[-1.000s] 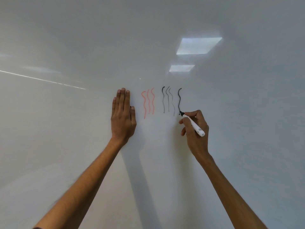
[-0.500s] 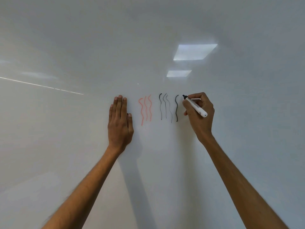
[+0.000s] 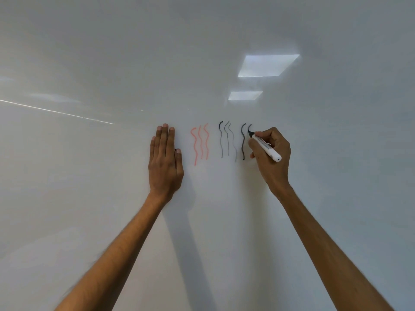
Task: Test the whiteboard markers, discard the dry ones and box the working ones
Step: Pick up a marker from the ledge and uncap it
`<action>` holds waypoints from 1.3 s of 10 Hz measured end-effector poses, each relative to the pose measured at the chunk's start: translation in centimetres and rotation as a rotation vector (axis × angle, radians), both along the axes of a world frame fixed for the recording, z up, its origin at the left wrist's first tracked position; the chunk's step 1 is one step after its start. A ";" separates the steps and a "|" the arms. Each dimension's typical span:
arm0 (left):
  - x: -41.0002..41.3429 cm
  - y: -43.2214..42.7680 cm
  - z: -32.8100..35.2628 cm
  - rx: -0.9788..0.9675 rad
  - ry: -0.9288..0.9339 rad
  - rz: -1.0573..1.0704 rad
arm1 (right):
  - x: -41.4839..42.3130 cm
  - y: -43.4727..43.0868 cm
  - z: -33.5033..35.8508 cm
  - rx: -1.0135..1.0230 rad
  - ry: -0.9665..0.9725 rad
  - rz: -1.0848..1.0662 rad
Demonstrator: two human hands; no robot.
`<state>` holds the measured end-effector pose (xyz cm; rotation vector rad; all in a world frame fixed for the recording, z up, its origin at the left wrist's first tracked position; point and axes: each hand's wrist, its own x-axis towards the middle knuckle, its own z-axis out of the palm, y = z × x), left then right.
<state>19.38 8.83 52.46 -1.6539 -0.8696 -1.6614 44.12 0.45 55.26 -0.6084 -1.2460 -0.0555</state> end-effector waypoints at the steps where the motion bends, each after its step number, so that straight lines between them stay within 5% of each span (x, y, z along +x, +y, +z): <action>1: 0.0 0.0 0.0 0.005 -0.003 -0.002 | 0.2 -0.3 -0.5 -0.009 0.006 -0.005; 7: 0.0 -0.1 -0.1 -0.011 -0.001 0.000 | 0.8 -1.8 -5.4 -0.109 -0.012 -0.041; 13: -0.3 -0.6 -0.2 -0.052 0.030 -0.023 | 0.6 -1.0 1.2 -0.044 0.094 0.037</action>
